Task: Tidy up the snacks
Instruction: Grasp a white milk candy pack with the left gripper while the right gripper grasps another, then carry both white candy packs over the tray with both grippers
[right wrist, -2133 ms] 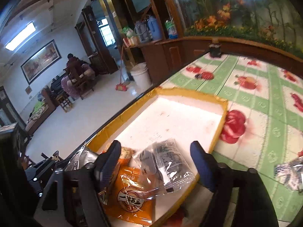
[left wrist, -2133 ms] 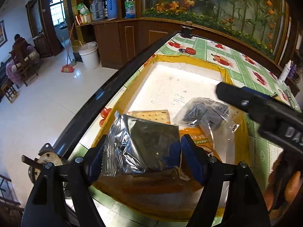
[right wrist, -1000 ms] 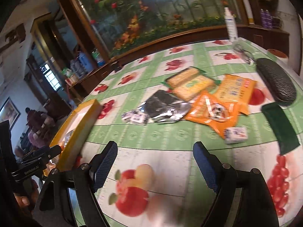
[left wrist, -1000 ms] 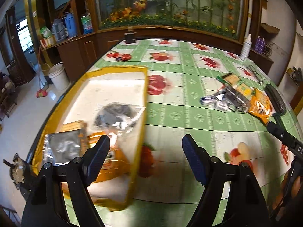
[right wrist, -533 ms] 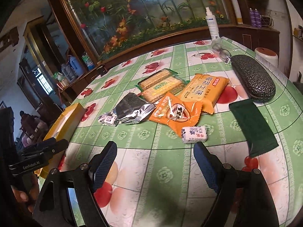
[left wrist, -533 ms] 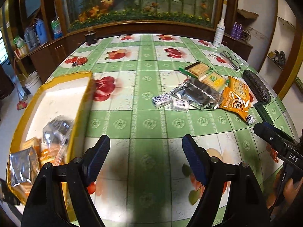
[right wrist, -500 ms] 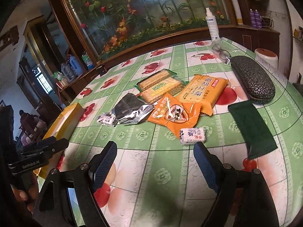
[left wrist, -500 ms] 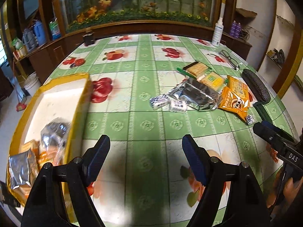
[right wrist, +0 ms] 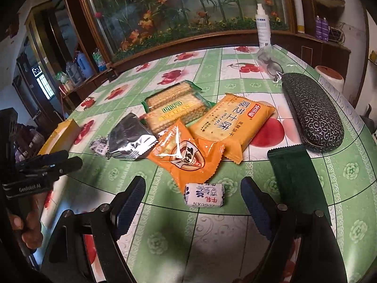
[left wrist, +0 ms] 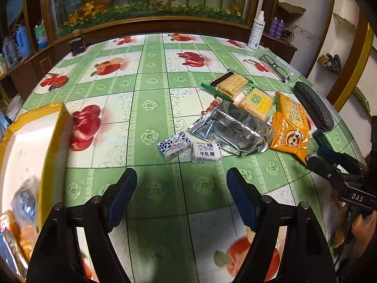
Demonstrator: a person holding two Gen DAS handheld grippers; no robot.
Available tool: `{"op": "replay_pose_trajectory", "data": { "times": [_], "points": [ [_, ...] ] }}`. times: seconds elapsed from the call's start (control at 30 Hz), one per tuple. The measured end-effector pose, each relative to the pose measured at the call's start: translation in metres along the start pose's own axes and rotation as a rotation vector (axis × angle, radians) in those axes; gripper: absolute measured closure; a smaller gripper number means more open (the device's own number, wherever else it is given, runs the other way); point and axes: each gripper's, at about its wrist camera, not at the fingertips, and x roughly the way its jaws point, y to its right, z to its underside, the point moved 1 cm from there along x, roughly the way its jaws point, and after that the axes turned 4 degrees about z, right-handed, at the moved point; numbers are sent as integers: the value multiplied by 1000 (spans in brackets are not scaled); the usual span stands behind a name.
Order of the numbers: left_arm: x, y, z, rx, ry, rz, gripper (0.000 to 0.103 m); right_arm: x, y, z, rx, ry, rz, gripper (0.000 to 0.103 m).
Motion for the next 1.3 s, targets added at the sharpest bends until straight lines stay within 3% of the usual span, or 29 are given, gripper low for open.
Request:
{"op": "replay_pose_trajectory", "data": {
  "times": [0.07, 0.13, 0.2, 0.43, 0.53, 0.6, 0.63, 0.8, 1.3],
  "points": [
    [10, -6, -4, -4, -15, -11, 25, 4, 3, -1, 15, -12, -5, 25],
    [19, -13, -7, -8, -31, -34, 25, 6, 7, 0, 32, -20, -13, 38],
    [25, -17, -9, -7, -36, -44, 25, 6, 11, 0, 46, -21, -17, 42],
    [41, -17, -18, 33, -41, -39, 25, 7, 9, -2, 39, -23, -8, 44],
    [42, -11, -20, 59, -33, -37, 39, 9, 7, -2, 25, -27, 3, 48],
    [40, -8, -20, 71, -30, -19, 64, 10, 5, -2, 12, -31, 13, 54],
    [39, -7, -20, 80, -29, -15, 69, 10, 4, -2, 3, -33, 20, 55],
    [34, -5, -15, 81, -28, 12, 70, 13, -3, -3, -50, -45, 31, 68],
    [-3, -22, 12, -49, -4, 133, 71, -2, 3, 9, -17, -42, 6, 69]
  ]
}}
